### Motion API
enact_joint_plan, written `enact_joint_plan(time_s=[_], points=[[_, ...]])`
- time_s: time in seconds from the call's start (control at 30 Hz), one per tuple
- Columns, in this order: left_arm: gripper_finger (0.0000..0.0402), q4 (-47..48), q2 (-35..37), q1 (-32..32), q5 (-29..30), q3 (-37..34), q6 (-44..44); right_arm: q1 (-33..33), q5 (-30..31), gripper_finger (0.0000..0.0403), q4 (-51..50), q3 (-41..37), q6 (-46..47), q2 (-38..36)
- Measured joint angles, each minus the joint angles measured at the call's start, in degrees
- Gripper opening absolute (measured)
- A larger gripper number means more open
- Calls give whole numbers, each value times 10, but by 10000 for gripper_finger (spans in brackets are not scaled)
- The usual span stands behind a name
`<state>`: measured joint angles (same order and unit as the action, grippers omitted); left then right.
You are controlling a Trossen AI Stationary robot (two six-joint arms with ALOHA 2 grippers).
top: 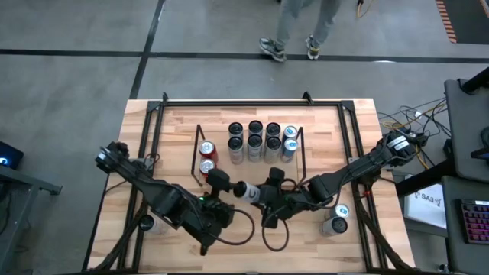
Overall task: Place canned beverage on shelf
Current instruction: Put the white and yellow soda can on the shelf aligned with the other white and yellow soda can
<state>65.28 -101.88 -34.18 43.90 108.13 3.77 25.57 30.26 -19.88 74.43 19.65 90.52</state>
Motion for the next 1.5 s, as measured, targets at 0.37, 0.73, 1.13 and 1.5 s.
enact_joint_plan(time_s=[0.37, 0.73, 1.13, 1.5], points=[[219, -121, 120, -13, 13, -132, 1, 17, 167, 232, 24, -13, 104, 4], [169, -449, 212, -13, 95, -348, 40, 46, 351, 232, 22, -50, 289, 4], [166, -618, 241, -13, 251, -452, 103, 46, 478, 232, 31, -121, 455, 33], [166, -605, 241, -15, 304, -473, 92, 51, 484, 232, 27, -107, 463, 82]])
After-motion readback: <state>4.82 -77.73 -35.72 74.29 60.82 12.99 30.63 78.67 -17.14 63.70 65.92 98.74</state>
